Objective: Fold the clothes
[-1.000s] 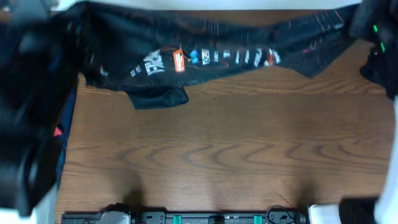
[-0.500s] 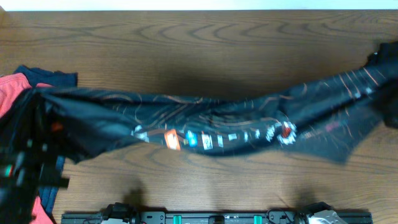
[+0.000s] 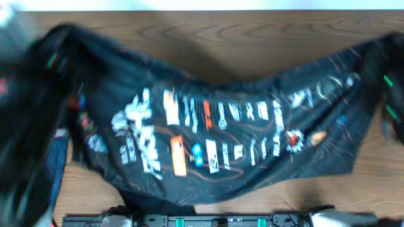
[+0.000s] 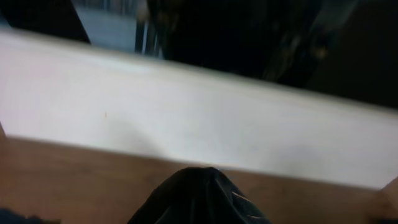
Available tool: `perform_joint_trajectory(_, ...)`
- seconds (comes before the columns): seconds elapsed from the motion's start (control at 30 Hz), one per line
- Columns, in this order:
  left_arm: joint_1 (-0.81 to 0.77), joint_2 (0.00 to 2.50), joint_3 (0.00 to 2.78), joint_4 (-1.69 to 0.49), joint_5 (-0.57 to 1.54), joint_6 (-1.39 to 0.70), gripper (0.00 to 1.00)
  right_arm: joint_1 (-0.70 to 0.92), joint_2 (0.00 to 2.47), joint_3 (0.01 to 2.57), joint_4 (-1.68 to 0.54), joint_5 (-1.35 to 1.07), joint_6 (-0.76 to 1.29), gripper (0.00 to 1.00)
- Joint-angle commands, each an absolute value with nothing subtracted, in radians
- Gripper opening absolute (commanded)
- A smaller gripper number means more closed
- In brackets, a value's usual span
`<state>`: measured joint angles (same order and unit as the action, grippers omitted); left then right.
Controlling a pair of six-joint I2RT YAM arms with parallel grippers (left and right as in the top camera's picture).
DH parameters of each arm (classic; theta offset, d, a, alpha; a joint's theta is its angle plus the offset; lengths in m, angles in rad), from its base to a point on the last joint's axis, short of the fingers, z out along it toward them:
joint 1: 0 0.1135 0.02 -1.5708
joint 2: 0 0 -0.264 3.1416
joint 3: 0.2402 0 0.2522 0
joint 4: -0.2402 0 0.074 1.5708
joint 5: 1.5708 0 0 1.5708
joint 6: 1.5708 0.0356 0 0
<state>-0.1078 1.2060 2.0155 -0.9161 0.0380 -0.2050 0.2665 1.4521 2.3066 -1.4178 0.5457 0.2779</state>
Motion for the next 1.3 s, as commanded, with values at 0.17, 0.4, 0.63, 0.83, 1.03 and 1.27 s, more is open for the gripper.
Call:
perform_joint_trajectory(0.17, -0.111, 1.649, 2.009, -0.835, 0.017, -0.204, 0.06, 0.205, 1.839, 2.304, -1.333, 0.409, 0.3, 0.01)
perform_joint_trajectory(0.4, -0.105, 1.871, 2.009, -0.71, 0.014, -0.203, 0.06, 0.144, 2.074, 2.304, -1.267, 0.364, 0.3, 0.01)
perform_joint_trajectory(0.63, -0.095, 1.927, 2.009, -0.679, 0.014, -0.203, 0.06, 0.064, 2.16, 2.304, -1.272, 0.288, 0.3, 0.02)
perform_joint_trajectory(0.83, -0.095, 1.928, 2.009, -0.677, 0.014, -0.203, 0.06, 0.039, 2.16, 2.304, -1.266, 0.287, 0.303, 0.02)
perform_joint_trajectory(1.03, -0.095, 1.928, 2.009, -0.683, 0.014, -0.203, 0.06, 0.04, 2.16, 2.304, -1.274, 0.287, 0.303, 0.01)
perform_joint_trajectory(1.27, -0.101, 1.833, 2.009, -0.736, 0.014, -0.19, 0.06, 0.057, 2.09, 2.304, -1.268, 0.322, 0.31, 0.01)
